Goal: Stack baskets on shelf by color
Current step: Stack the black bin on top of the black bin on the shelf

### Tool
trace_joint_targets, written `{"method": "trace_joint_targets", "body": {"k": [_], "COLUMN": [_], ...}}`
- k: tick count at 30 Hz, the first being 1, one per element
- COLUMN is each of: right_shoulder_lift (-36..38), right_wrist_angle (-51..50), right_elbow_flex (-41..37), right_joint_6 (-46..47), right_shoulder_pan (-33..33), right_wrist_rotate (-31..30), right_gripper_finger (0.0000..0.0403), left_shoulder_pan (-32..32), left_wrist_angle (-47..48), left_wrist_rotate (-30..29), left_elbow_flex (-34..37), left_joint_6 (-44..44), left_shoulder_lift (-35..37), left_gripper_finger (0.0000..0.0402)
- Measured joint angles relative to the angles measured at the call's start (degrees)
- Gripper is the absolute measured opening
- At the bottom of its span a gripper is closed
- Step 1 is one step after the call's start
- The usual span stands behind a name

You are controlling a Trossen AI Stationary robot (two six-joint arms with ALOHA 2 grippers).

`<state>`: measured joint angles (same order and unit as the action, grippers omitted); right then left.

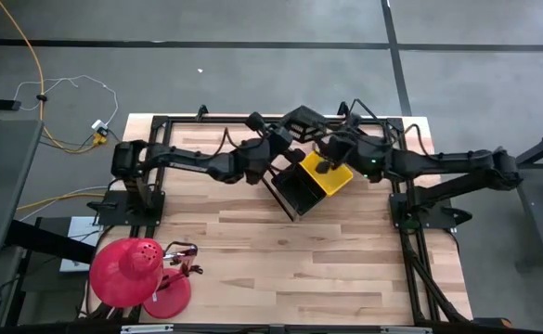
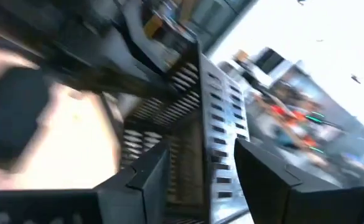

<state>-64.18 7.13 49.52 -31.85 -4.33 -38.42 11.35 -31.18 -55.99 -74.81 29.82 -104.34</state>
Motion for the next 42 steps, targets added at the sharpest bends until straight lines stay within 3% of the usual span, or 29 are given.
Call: {"method": "trace_joint_targets", "body": {"k": [3, 8, 13, 20, 29, 35, 38, 42], "right_shoulder_lift": [-3.07, -6.82, -9.26, -10.08, -9.92, -10.34, -10.22, -10.01], "right_wrist_angle": [0.57, 2.46, 4.22, 4.31, 4.48, 4.6, 4.24, 2.6], "right_elbow_flex": [1.53, 3.26, 4.6, 5.4, 5.56, 5.61, 5.62, 5.64], "right_joint_6": [-3.93, -6.87, -7.59, -7.85, -7.02, -6.61, -6.49, -5.17], "right_shoulder_pan": [-0.04, 0.0, -0.18, -0.11, -0.45, -1.03, -2.3, -2.85], "right_wrist_rotate": [-7.25, -13.84, -15.46, -18.63, -19.5, -21.03, -22.22, -18.83], "right_gripper_finger": [0.0161, 0.0136, 0.0103, 0.0009, 0.0002, 0.0001, 0.0001, 0.0], "left_shoulder_pan": [0.04, 0.04, 0.11, 0.11, -1.23, -2.74, -4.12, -4.89], "left_wrist_angle": [-0.11, -0.18, -0.18, -0.4, -0.32, -1.16, -0.43, -0.63], "left_wrist_rotate": [0.06, 0.89, 0.92, 2.81, 4.34, -0.74, 0.13, -3.05], "left_elbow_flex": [-1.12, -1.3, -1.3, -1.3, -3.22, -6.26, -6.35, -6.35], "left_joint_6": [0.33, -1.16, -1.78, -1.58, 0.52, 5.75, 6.3, 9.63], "left_shoulder_lift": [-1.13, -1.3, -1.3, -1.3, -1.28, -1.24, -0.38, 0.05], "left_gripper_finger": [0.0, 0.0, 0.0, 0.0013, 0.0091, 0.015, 0.0171, 0.0183]}}
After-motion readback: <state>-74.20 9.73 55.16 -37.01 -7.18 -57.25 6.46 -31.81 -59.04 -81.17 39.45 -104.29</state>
